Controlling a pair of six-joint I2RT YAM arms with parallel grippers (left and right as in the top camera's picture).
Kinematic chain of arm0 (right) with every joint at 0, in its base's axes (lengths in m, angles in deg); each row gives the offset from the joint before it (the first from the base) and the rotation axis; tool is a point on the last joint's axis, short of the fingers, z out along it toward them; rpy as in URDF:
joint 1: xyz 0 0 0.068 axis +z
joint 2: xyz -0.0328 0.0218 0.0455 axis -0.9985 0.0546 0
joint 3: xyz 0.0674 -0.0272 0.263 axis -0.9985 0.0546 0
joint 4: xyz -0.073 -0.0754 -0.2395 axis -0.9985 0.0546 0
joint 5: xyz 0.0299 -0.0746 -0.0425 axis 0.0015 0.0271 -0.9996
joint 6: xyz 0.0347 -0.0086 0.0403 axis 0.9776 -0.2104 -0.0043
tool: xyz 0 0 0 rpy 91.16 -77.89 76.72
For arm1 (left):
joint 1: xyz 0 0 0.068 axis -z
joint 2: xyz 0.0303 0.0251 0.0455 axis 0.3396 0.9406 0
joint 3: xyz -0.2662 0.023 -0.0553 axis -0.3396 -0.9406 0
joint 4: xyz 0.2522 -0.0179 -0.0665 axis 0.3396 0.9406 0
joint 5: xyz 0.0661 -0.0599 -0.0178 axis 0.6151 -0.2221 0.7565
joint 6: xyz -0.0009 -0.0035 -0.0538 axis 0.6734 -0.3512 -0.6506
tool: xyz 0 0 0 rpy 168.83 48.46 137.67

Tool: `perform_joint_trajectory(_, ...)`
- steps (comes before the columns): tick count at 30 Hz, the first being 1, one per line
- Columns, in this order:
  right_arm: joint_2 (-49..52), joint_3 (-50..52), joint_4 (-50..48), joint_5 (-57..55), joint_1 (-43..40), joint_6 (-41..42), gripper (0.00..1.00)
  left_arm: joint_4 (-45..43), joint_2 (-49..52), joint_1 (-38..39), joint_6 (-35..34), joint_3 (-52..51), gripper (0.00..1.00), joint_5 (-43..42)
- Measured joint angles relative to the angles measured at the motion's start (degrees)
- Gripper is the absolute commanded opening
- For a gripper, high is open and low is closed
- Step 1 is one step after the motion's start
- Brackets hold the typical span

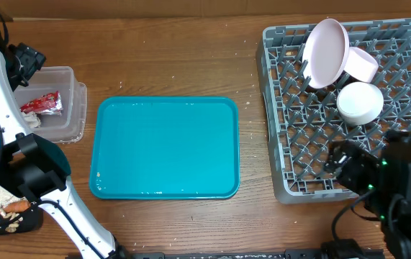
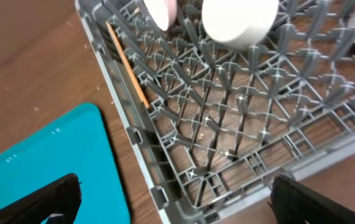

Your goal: Sort waste into correct bins and load items into the dishwasher

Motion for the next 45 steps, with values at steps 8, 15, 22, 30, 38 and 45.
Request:
perform_joint_trajectory(8, -18.99, 23.23, -27.78, 6.08, -0.72, -12.46, 1.00, 0.00, 0.02, 0.00, 0.00, 0.00, 1.00, 0.00)
perform_joint_trajectory(15, -33.77, 39.67, -42.32, 10.12, -2.29, -20.92, 1.00, -0.02, 0.02, 0.00, 0.00, 0.00, 1.00, 0.00)
perform_joint_trajectory(22, -41.29, 51.69, -61.79, 11.39, -5.70, -23.43, 1.00, -0.02, 0.02, 0.00, 0.00, 0.00, 1.00, 0.00)
perform_joint_trajectory(30, -41.62, 59.08, -76.06, 14.01, -6.60, -23.78, 1.00, -0.02, 0.02, 0.00, 0.00, -0.02, 1.00, 0.00)
perform_joint_trajectory(38, -41.62, 61.07, -80.96, 15.52, -6.47, -27.43, 1.00, -0.02, 0.02, 0.00, 0.00, 0.00, 1.00, 0.02)
perform_joint_trajectory(45, -41.62, 62.01, -77.70, 15.65, -5.68, -29.11, 1.00, -0.02, 0.02, 0.00, 0.00, -0.02, 1.00, 0.00)
